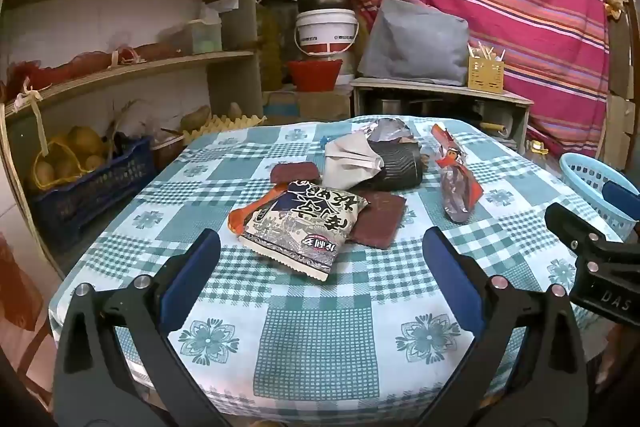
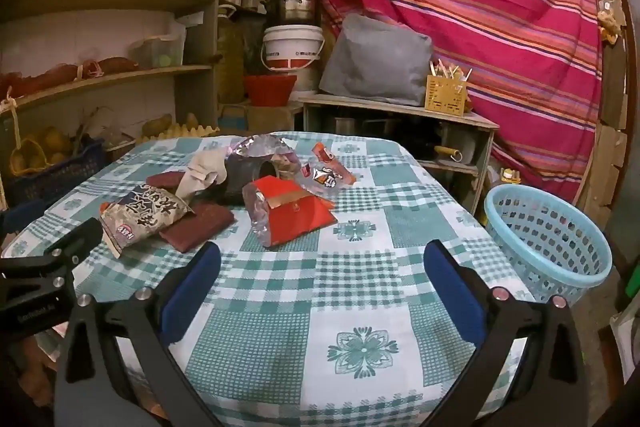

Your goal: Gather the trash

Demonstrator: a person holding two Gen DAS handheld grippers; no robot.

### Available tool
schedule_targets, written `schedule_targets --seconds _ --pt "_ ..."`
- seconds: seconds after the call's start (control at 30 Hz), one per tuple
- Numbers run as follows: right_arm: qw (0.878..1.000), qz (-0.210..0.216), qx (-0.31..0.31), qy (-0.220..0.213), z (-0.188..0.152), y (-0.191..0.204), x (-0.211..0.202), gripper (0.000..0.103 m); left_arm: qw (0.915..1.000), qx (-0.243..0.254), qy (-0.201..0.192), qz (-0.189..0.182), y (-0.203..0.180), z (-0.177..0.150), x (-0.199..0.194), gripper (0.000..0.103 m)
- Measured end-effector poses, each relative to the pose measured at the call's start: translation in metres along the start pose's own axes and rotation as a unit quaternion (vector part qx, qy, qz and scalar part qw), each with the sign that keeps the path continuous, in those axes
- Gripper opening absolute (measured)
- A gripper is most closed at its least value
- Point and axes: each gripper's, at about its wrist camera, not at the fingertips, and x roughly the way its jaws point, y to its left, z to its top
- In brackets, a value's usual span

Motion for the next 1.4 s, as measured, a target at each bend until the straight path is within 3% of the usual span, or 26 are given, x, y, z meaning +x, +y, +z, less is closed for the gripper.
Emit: schedule_targets --seconds 1.4 --pt "1.0 -0.006 -0.001 -0.004 0.0026 -0.0028 -0.0039 0.099 0.9999 -0.004 -0.01 0.0 0.0002 0.0029 -0.0037 0.098"
